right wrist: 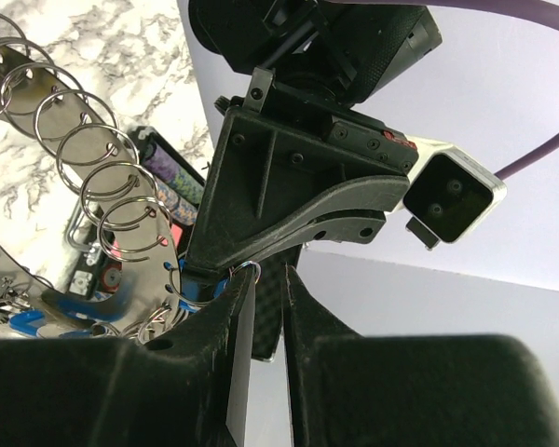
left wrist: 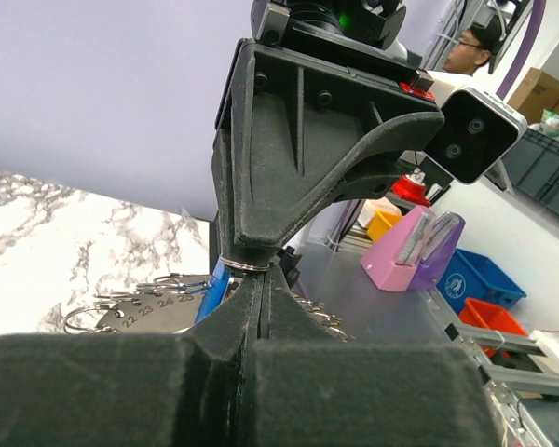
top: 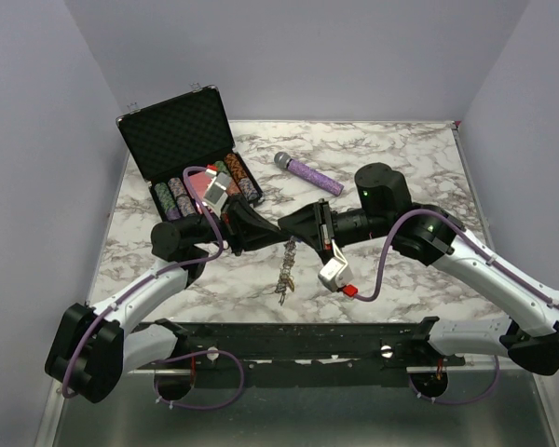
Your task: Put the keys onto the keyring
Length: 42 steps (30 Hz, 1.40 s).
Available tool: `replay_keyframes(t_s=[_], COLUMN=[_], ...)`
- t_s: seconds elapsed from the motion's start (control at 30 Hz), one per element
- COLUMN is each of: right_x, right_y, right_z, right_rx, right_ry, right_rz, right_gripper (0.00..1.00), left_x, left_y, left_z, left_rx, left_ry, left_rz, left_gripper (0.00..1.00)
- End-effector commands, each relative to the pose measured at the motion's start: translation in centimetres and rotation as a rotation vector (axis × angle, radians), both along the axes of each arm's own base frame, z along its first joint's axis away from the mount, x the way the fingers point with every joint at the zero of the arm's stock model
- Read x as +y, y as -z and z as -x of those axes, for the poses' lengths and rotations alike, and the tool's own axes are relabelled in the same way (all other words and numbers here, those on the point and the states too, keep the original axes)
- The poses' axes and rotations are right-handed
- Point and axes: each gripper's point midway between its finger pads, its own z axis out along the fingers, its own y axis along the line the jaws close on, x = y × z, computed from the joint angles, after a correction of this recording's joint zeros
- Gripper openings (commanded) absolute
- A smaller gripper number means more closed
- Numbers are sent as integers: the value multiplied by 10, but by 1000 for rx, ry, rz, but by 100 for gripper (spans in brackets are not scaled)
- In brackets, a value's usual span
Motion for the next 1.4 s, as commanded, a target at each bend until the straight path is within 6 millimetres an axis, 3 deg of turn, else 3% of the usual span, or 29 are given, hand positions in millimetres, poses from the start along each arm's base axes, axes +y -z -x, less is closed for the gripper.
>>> replay_keyframes(t_s=[0.0,0.43,1.03,1.37], right_x=[-3,-8,-11,-8], right_y=[-7,-19,-30,-38], right_z=[-14,-17,-21,-23], right_rx=[-24,-37,-40,-39], right_ry=[68,107,142,143], right_rz=[0,-24,-51,-71], right_gripper=[26,29,30,30], left_x=[12,17,24,18], left_y=[-53,-59,-81,-92], left_z=[30,31,33,33], left_rx=[-385,-439,-501,-611], left_ry=[-4,-64,-127,-164], left_rz=[185,230,303,353], left_gripper=[0,0,0,0])
